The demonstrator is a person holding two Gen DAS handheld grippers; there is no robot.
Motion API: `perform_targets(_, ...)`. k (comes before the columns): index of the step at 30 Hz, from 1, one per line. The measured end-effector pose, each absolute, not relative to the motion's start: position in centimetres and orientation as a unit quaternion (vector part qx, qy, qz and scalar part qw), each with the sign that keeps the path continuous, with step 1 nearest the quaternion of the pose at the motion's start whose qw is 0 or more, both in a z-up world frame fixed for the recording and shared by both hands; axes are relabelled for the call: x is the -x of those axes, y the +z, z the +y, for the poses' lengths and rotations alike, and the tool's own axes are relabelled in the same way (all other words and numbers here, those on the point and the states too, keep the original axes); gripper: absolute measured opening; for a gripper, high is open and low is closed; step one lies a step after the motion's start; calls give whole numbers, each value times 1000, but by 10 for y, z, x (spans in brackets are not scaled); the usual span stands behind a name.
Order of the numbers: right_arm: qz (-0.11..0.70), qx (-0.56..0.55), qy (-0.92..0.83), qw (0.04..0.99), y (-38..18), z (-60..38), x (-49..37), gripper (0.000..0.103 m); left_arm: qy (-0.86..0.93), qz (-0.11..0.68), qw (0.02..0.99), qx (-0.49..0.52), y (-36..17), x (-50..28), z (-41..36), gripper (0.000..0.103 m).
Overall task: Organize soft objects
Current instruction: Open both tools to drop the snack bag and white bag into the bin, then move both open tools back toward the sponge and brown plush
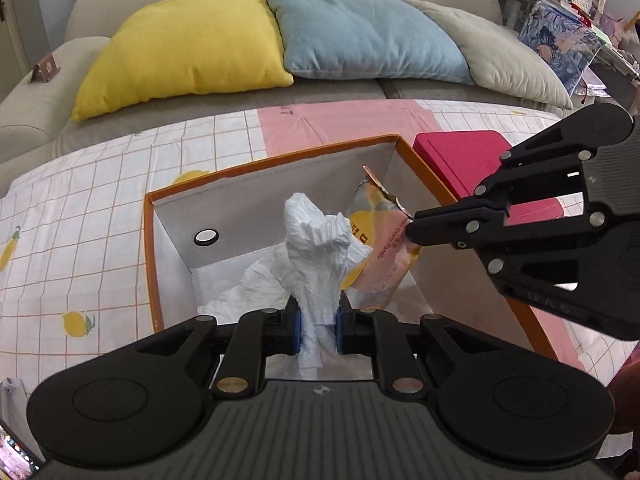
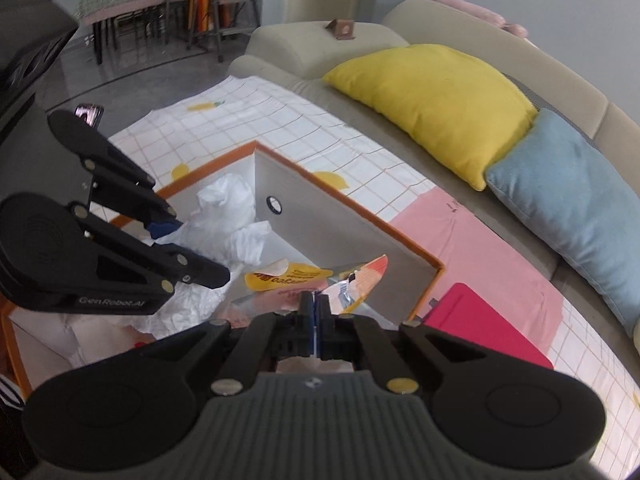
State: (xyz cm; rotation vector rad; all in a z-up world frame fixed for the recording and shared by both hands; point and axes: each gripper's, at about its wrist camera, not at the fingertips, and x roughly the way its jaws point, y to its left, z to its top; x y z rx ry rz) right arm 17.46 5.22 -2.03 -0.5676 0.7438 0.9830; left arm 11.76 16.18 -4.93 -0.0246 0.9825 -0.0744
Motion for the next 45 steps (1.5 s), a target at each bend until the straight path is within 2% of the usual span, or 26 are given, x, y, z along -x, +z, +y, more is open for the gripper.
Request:
perform_targets(8,344,324,467,747,-38,65,-180,0,-29,507,861,-3,-62,-133,163,17)
perform_targets(13,331,382,461,729,-44,73,-172,0,-10,504,863,-4,-64,-135,161,27)
perform_targets(15,323,395,455,730,-46,73,-171,0,-2,499,866,-6,-64,-134,160,28)
perform_targets(17,322,400,444,735,-48,73,-171,0,0,491,871,-5,-62,-131,159,33)
perform_targets(19,330,397,436,737,-49,72,-172,0,3,483,875,-4,-58,-127,158,44)
perform_targets(22,330,410,430,733,-51,70,-169,0,11,468,884,-17,-49,-119,154,55)
perform_targets(28,331,406,415,743,-43,64,-165,0,16,441,898,-3,-28,-107,149,70)
perform_targets(32,324,389,405,761,-27,54,-161,1,20,416,909,4,-12,-97,141,72)
perform_targets(35,314,379,393,777,-17,41,-154,12,22,398,917,13,-1,-90,132,72)
perform_targets(37,314,360,383,791,-9,28,-151,24,25,382,924,15,7,-83,126,72)
perform_targets(42,323,296,350,828,7,-12,-141,25,16,349,936,34,25,-68,108,72)
perform_targets(45,322,248,321,855,15,-42,-131,32,5,328,943,49,32,-57,97,72)
